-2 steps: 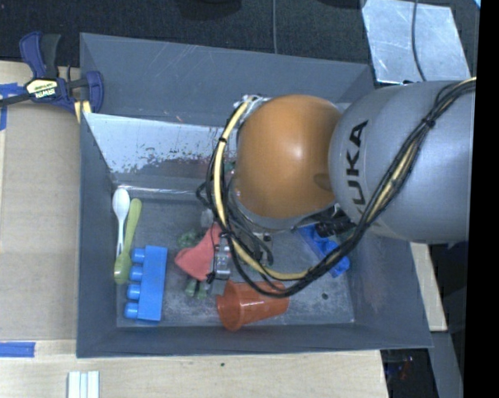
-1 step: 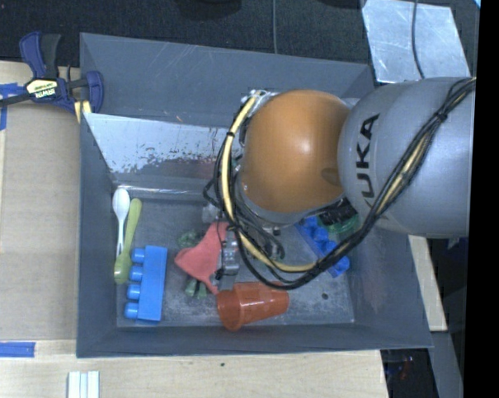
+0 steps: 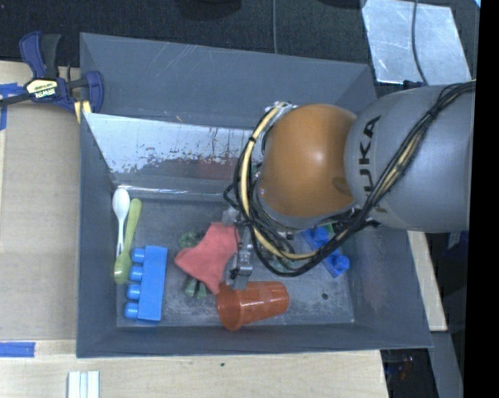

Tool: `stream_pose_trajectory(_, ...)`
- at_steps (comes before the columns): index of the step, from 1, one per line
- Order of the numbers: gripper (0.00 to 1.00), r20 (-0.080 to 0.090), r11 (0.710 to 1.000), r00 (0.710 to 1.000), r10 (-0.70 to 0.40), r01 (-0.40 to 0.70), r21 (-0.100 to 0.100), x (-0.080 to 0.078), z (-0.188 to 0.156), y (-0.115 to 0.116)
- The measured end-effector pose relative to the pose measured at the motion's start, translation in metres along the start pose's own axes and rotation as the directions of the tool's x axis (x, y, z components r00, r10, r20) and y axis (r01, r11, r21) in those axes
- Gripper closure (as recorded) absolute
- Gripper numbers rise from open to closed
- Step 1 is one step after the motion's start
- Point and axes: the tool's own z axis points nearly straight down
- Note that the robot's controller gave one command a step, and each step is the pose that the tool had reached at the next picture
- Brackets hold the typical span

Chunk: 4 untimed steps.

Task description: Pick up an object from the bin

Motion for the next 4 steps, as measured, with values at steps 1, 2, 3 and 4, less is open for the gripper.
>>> stream_pose_trajectory(1, 0.0, 0.02, 0.994, 0.994, -0.112, 0.112, -0.005, -0.03, 0.073, -0.015)
stream_pose_trajectory(2, 0.0, 0.019, 0.998, 0.998, -0.058, 0.058, -0.002, -0.032, 0.079, -0.014)
stream_pose_trajectory(3, 0.0, 0.018, 0.999, 0.998, -0.053, 0.054, -0.003, -0.022, 0.068, -0.01)
stream_pose_trajectory(4, 1.0, 0.027, 0.993, 0.993, -0.115, 0.115, -0.002, 0.037, 0.093, 0.012)
